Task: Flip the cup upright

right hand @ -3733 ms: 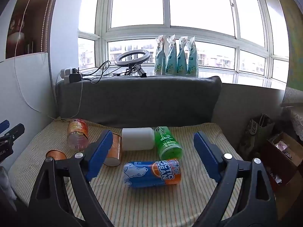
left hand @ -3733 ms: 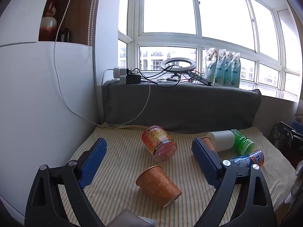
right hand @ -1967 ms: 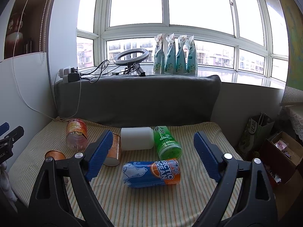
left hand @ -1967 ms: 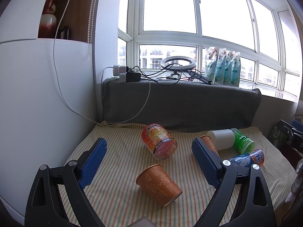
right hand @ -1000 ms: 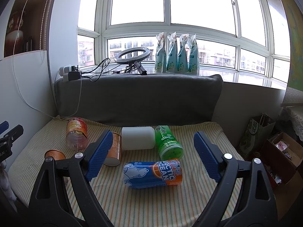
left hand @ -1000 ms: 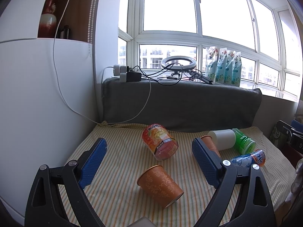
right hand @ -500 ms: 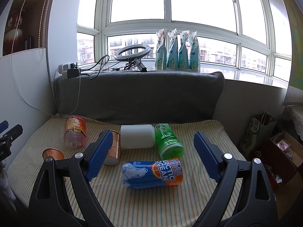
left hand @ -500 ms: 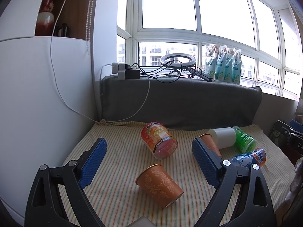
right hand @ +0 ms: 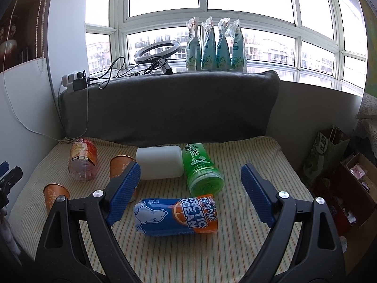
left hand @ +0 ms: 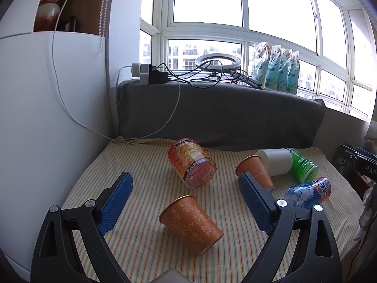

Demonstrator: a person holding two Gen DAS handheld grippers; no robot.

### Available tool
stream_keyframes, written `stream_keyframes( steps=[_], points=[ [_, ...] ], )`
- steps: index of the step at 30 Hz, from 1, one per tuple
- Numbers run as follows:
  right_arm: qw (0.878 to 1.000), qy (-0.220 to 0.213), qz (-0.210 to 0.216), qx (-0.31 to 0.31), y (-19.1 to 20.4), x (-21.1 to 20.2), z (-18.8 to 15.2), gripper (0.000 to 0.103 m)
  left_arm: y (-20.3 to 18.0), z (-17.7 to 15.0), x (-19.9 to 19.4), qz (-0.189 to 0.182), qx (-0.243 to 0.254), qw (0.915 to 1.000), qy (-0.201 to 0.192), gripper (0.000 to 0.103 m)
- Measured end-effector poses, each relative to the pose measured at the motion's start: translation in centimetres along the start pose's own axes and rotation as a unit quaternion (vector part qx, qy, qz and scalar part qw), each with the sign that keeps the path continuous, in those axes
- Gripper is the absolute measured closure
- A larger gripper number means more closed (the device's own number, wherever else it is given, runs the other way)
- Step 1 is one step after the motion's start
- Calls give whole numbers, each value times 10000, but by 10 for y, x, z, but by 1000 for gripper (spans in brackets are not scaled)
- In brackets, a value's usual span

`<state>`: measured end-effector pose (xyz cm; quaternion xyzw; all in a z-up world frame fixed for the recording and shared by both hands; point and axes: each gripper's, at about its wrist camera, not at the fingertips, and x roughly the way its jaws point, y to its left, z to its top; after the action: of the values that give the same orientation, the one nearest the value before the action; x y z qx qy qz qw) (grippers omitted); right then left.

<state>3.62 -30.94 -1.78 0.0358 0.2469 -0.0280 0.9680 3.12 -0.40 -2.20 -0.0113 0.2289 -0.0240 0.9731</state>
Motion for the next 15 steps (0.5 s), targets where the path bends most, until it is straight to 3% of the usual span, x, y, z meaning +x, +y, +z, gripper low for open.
stream_keyframes(
  steps=[5, 15],
  points=[
    [9999, 111, -40, 80, -14, 11, 0, 13, -12, 4, 6, -128, 82, 9998, 92, 11],
    [9994, 198, -146, 232, -44, 23, -4, 13, -49, 16, 35, -734, 142, 9954, 602, 11]
  ],
)
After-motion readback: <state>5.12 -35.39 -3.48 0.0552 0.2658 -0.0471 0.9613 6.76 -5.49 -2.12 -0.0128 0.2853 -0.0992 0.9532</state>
